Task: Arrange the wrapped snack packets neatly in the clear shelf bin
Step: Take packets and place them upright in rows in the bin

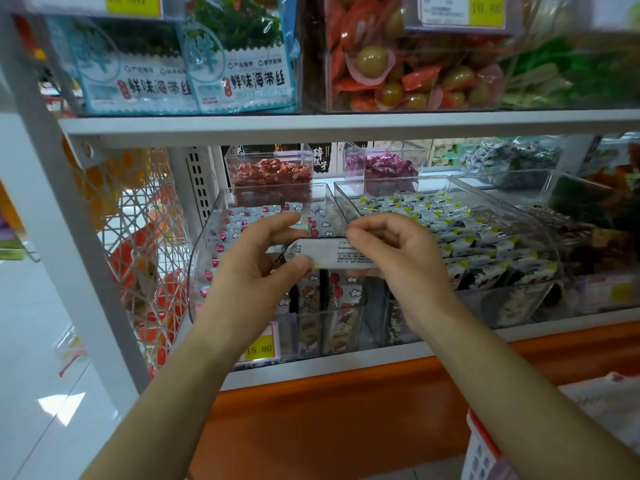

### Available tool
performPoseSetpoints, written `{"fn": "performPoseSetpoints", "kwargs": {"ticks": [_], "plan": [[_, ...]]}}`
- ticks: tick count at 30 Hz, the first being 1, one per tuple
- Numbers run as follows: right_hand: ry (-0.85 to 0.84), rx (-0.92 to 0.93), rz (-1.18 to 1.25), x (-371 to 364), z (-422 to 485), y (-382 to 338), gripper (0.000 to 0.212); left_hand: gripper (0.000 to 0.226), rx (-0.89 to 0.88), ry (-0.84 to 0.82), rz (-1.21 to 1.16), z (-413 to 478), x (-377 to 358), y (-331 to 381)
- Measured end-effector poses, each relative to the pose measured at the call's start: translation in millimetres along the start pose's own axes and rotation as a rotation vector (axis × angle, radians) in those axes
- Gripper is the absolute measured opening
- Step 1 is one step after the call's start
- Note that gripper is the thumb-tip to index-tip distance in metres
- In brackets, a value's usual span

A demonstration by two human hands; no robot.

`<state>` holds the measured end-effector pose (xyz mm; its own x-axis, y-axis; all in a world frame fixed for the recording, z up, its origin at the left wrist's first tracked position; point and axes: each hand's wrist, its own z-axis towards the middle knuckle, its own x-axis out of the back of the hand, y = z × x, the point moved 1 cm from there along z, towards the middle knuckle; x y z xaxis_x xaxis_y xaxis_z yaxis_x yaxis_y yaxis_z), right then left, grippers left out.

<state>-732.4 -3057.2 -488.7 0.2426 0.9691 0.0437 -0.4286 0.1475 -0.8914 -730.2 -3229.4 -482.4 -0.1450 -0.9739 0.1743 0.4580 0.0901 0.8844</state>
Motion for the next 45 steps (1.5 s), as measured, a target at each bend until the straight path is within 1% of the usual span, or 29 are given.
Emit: {"fn": "performPoseSetpoints", "kwargs": {"ticks": [5, 7, 9, 10, 11, 13, 15, 16, 17, 19, 20, 21, 24, 26, 28, 31, 33, 36, 39, 42, 45], "plan": [[0.13, 0.009, -0.061, 0.1, 1.3, 2.1, 0.013, 0.046, -0.031, -0.066, 0.069, -2.4, -6.9, -0.2], [0.134, -0.016, -0.049, 0.7, 1.6, 2.4, 0.011, 0.044, -0.046, -0.058, 0.071, -2.2, -9.1, -0.7], [0.054, -0.064, 0.059, 2.5, 2.6, 1.5, 0.005, 0.038, -0.027, -0.011, 0.002, 0.1, -8.3, -2.2], [-0.017, -0.095, 0.136, 3.5, 2.7, 0.6, 0.006, 0.035, 0.001, 0.028, -0.036, 2.0, -6.8, -3.0], [-0.083, -0.112, 0.178, 5.0, 2.9, 1.3, 0.014, 0.032, 0.035, 0.068, -0.069, 3.8, -5.3, -4.0], [-0.159, -0.104, 0.134, 6.5, 2.7, 3.0, 0.026, 0.028, 0.1, 0.112, -0.115, 6.2, -3.7, -8.2], [-0.13, -0.08, 0.097, 6.5, 2.2, 4.9, 0.026, 0.024, 0.124, 0.124, -0.078, 8.1, -4.9, -11.7], [-0.08, -0.08, 0.106, 6.8, 2.8, 6.0, 0.025, 0.022, 0.112, 0.135, 0.002, 9.4, -5.6, -14.0], [-0.017, -0.082, 0.114, 8.0, 4.1, 7.5, 0.023, 0.022, 0.08, 0.145, 0.156, 11.2, -5.4, -17.4], [0.103, -0.073, 0.099, 12.2, 7.0, 9.5, 0.023, 0.032, -0.011, 0.114, 0.64, 14.5, -4.1, -26.1], [0.141, -0.058, 0.085, 13.9, 8.2, 9.7, 0.023, 0.039, -0.047, 0.071, 0.848, 14.8, -4.5, -30.2], [0.165, -0.041, 0.072, 15.2, 9.3, 10.1, 0.022, 0.044, -0.051, 0.019, 0.99, 14.3, -5.9, -33.8], [0.198, -0.02, 0.045, 15.9, 9.9, 11.4, 0.019, 0.047, -0.005, -0.129, 1.217, 11.2, -12.5, -45.2], [0.207, -0.011, 0.018, 15.0, 10.3, 12.2, 0.02, 0.048, -0.018, -0.17, 1.3, 9.9, -14.8, -49.4], [0.202, -0.002, 0.005, 13.5, 10.4, 11.3, 0.02, 0.047, -0.021, -0.176, 1.3, 9.9, -14.8, -48.8], [0.177, 0.016, -0.036, 10.9, 10.1, 9.4, 0.021, 0.043, -0.012, -0.159, 1.228, 9.0, -12.5, -48.3], [0.172, 0.021, -0.07, 9.3, 9.9, 8.4, 0.019, 0.045, 0.004, -0.16, 1.21, 7.5, -10.7, -48.0], [0.177, 0.026, -0.092, 6.7, 8.6, 6.6, 0.018, 0.053, -0.005, -0.183, 1.272, 6.4, -8.9, -49.7], [0.181, 0.026, -0.11, 5.1, 7.1, 5.2, 0.023, 0.051, -0.006, -0.196, 1.3, 7.0, -9.3, -50.7], [0.186, 0.018, -0.105, 5.1, 6.8, 5.0, 0.023, 0.047, 0.0, -0.19, 1.26, 7.1, -10.3, -50.0], [0.184, 0.035, -0.098, 5.3, 6.7, 6.2, 0.02, 0.042, -0.004, -0.161, 1.163, 7.5, -9.6, -50.5]]}}
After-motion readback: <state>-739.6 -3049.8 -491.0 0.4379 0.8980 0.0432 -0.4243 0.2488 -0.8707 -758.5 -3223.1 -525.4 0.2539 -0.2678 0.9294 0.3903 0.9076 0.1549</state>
